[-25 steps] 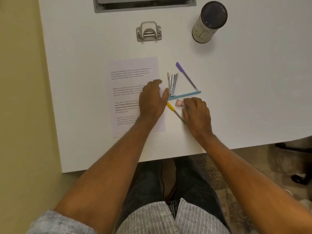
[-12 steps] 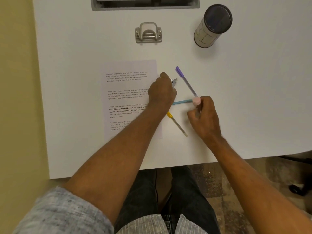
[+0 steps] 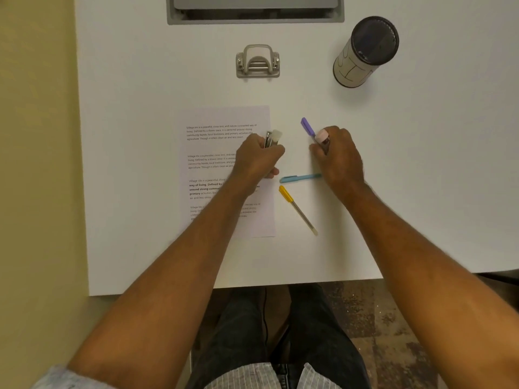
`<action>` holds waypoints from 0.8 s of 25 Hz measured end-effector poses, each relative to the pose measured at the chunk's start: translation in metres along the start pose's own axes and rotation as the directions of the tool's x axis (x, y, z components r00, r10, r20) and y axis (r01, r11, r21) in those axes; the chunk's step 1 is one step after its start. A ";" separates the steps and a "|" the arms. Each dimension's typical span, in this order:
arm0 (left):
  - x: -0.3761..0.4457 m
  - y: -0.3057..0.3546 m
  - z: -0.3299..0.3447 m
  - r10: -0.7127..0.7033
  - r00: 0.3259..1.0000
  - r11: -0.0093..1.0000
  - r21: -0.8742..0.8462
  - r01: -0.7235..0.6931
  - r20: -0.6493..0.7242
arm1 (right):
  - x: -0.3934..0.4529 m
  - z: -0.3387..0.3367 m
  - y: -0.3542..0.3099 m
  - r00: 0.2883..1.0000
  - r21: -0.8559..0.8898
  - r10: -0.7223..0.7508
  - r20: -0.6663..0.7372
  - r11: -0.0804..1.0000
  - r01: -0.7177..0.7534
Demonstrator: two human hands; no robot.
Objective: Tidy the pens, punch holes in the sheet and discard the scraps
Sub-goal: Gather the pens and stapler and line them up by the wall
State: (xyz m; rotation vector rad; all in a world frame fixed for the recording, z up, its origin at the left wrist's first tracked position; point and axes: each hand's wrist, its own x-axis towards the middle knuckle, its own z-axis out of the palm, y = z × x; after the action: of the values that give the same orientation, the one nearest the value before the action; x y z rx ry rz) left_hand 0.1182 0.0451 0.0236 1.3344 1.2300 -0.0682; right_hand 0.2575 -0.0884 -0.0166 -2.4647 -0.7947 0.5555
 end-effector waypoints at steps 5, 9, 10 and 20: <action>-0.024 -0.035 0.012 -0.038 0.997 0.995 0.095 0.044 -0.060 | 0.014 0.000 -0.002 0.999 -0.095 -0.005 0.043 0.995 0.009; -0.044 -0.063 0.040 -0.133 0.982 0.953 0.253 0.164 -0.136 | 0.001 -0.007 -0.007 0.984 -0.156 -0.155 0.083 0.974 0.167; -0.047 -0.067 0.046 -0.152 0.979 0.940 0.287 0.186 -0.136 | -0.005 -0.009 -0.007 0.975 -0.142 -0.192 0.112 0.968 0.207; -0.054 -0.056 0.066 -0.157 0.972 0.900 0.379 0.214 -0.176 | -0.044 -0.004 0.020 0.882 -0.237 -0.383 0.276 0.862 0.449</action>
State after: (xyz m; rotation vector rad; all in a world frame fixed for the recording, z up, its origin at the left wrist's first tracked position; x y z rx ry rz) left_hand 0.0996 -0.0542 0.0071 1.5854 1.5192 -0.3825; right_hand 0.2348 -0.1316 -0.0144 -2.3946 -1.5612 0.5822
